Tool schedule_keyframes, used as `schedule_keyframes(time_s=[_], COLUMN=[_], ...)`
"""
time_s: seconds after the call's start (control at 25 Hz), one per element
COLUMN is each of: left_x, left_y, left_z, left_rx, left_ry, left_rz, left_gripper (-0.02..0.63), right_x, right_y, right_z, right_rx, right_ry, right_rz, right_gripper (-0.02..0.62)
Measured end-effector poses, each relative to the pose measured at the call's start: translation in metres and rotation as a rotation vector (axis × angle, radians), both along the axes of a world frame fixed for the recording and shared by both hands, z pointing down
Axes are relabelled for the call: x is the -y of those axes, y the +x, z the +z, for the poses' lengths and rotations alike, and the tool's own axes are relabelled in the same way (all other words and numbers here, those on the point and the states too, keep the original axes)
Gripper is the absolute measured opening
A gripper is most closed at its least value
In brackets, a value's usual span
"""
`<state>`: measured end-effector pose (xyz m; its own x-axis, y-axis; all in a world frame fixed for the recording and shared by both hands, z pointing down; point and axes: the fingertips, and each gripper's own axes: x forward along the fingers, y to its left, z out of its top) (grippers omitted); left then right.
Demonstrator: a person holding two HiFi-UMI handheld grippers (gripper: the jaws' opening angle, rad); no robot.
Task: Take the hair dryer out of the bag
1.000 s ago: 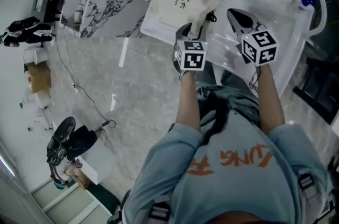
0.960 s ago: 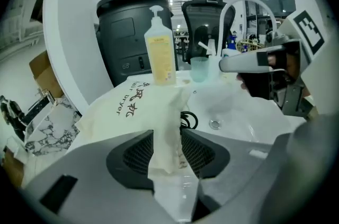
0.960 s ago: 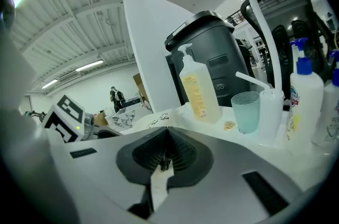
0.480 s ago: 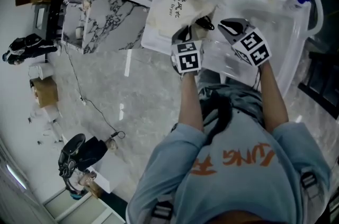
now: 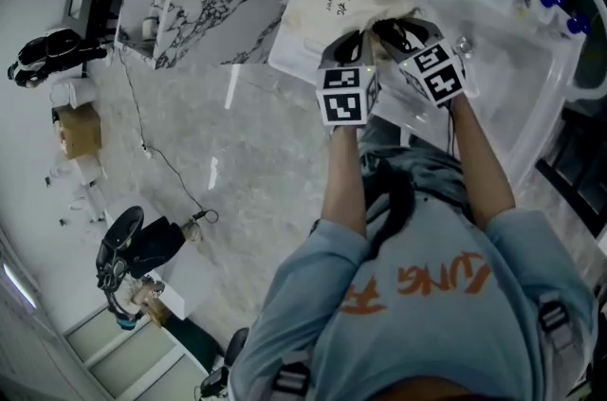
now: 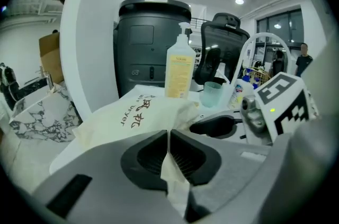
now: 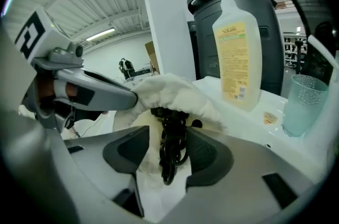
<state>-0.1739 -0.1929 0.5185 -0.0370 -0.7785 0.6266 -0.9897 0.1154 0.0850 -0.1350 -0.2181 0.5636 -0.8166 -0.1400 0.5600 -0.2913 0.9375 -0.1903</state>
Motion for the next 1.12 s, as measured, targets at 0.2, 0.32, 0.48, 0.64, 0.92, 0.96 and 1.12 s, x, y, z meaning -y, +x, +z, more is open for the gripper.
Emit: schedule_keyframes(time_s=[0.2,0.32,0.48,0.64,0.92,0.96,1.12], left_x=[0.001,0.004,0.007,0.008,0.006,0.005,-0.001], left_y=[-0.009,-0.01,-0.012,-0.015,-0.013,-0.012,-0.006], left_z=[-0.003,-0.005,-0.002,0.002,0.008,0.01,0.01], left_rx=[-0.042,-0.068,-0.079,-0.098,-0.125,-0.128,-0.165], left_ry=[0.018,0.031,0.038,0.033,0.031,0.03,0.023], left_rz=[0.028,0.038,0.063,0.09,0.18,0.203,0.334], left_gripper=[0.019,0.018,0.019,0.02,0.02,0.02,0.036], right_x=[0.01,0.009,0.013,0.016,0.019,0.019,0.024], right_y=[-0.023,-0.031,-0.038,-0.038,-0.043,-0.043,-0.044], right_z=[0.019,0.034,0.046,0.065,0.077,0.079,0.082], right_rx=[-0.071,-0.118,-0.176,-0.258,-0.305,-0.314,-0.36], right_ry=[0.003,0.009,0.031,0.025,-0.003,-0.006,-0.013], right_rz=[-0.018,-0.052,-0.026,0.022,0.034,0.03,0.014], right_gripper=[0.267,0.29,0.318,0.319,0.322,0.321,0.319])
